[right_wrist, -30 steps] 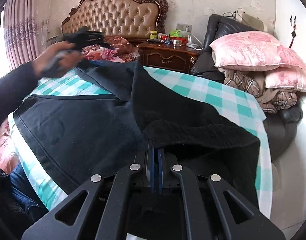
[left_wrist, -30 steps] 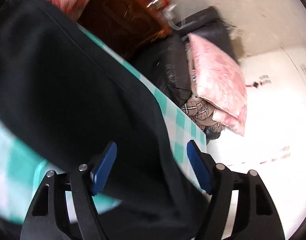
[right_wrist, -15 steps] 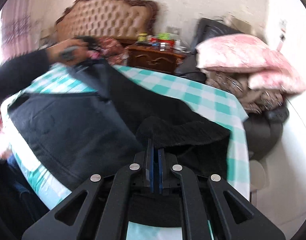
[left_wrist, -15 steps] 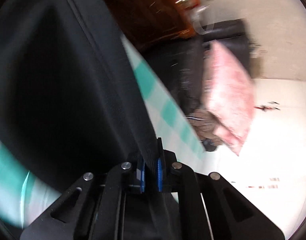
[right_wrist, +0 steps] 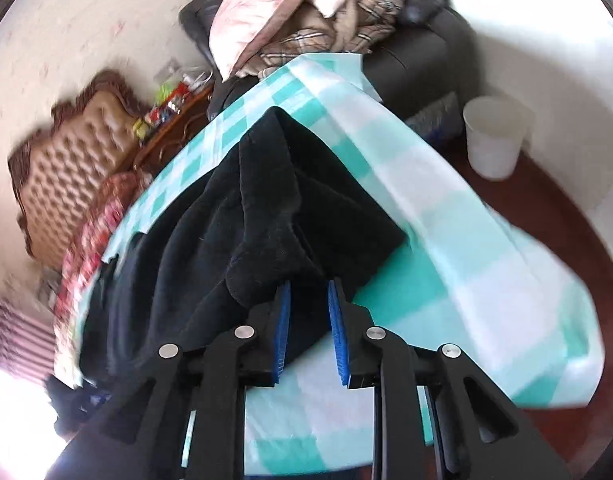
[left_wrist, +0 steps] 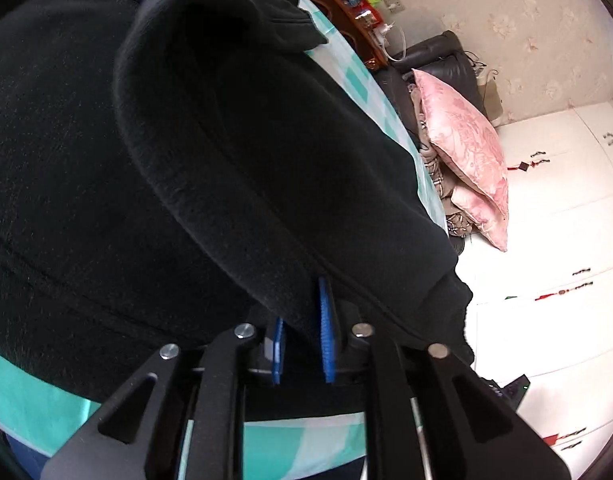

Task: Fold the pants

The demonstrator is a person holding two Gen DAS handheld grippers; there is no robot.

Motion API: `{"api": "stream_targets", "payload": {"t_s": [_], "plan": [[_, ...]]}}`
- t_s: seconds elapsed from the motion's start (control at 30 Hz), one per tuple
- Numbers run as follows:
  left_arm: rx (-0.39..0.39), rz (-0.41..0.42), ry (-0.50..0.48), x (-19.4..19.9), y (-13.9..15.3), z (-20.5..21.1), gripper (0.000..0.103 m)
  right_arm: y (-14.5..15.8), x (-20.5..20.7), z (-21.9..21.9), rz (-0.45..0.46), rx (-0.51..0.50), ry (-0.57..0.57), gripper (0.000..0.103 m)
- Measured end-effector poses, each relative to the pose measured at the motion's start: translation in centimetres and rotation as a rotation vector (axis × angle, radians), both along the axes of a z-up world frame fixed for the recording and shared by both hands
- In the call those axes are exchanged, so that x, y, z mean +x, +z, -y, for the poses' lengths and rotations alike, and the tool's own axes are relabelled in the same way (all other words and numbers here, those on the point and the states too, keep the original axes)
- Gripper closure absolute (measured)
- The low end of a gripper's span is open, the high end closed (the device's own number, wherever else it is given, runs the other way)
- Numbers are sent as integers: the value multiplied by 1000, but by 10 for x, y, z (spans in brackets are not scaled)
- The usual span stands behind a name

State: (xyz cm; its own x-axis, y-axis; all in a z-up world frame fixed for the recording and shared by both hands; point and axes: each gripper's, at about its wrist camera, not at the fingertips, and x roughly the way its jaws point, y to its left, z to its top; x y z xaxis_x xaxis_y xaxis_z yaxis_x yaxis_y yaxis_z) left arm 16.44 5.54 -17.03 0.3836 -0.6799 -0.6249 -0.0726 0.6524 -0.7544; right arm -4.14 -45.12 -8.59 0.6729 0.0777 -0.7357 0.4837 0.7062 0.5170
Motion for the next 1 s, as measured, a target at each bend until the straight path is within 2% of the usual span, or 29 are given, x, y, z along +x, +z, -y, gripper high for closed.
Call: {"api": "stream_targets", "payload": {"t_s": [0.03, 0.07, 0.1, 0.13, 0.23, 0.3, 0.33, 0.37, 0.4, 0.43, 0.53, 0.6, 0.67, 0.7, 0.73, 0.77, 0.8, 0.83, 0.87, 1.0], "plan": [[6, 4, -4, 2, 3, -1, 70, 3, -5, -4, 21, 14, -1, 67], [9, 10, 3, 5, 8, -3, 61, 3, -5, -4, 36, 25, 5, 53], [26, 20, 22, 2, 13, -8, 48, 5, -6, -7, 51, 38, 12, 44], [54, 39, 46, -14, 21, -24, 38, 4, -2, -11, 56, 50, 23, 34], [204, 100, 115, -16, 41, -44, 35, -2, 10, -19, 26, 81, 46, 34], [439, 175, 126, -3, 62, -45, 35, -9, 19, -20, 3, 110, 48, 34], [538, 217, 107, 5, 72, -42, 32, -10, 25, -21, -3, 120, 43, 34], [642, 255, 70, 16, 77, -33, 30, -12, 29, -21, -12, 125, 33, 34], [796, 296, 13, 32, 81, -17, 30, -13, 32, -21, -17, 132, 25, 34], [891, 319, -22, 41, 83, -6, 29, -13, 34, -22, -21, 138, 18, 34], [1191, 390, -233, 77, 71, 39, 29, -16, 35, -20, -26, 164, -7, 33], [1295, 382, -304, 105, 56, 57, 30, -18, 35, -16, -31, 185, -22, 33], [1293, 320, -367, 130, 42, 66, 39, -17, 35, -14, -39, 182, -30, 36], [1275, 294, -373, 142, 37, 66, 50, -17, 35, -15, -44, 179, -31, 37], [1276, 273, -369, 147, 33, 65, 66, -16, 35, -14, -52, 168, -36, 44], [1275, 249, -370, 156, 28, 66, 75, -15, 35, -14, -57, 156, -37, 52], [1238, 223, -379, 162, 25, 63, 87, -14, 35, -14, -61, 139, -36, 56], [1215, 213, -363, 165, 25, 60, 89, -12, 35, -14, -59, 123, -32, 63], [1195, 213, -346, 165, 30, 54, 91, -10, 35, -14, -60, 110, -26, 66], [986, 240, -231, 154, 70, 13, 93, -4, 33, -17, -56, 64, -6, 73]]}}
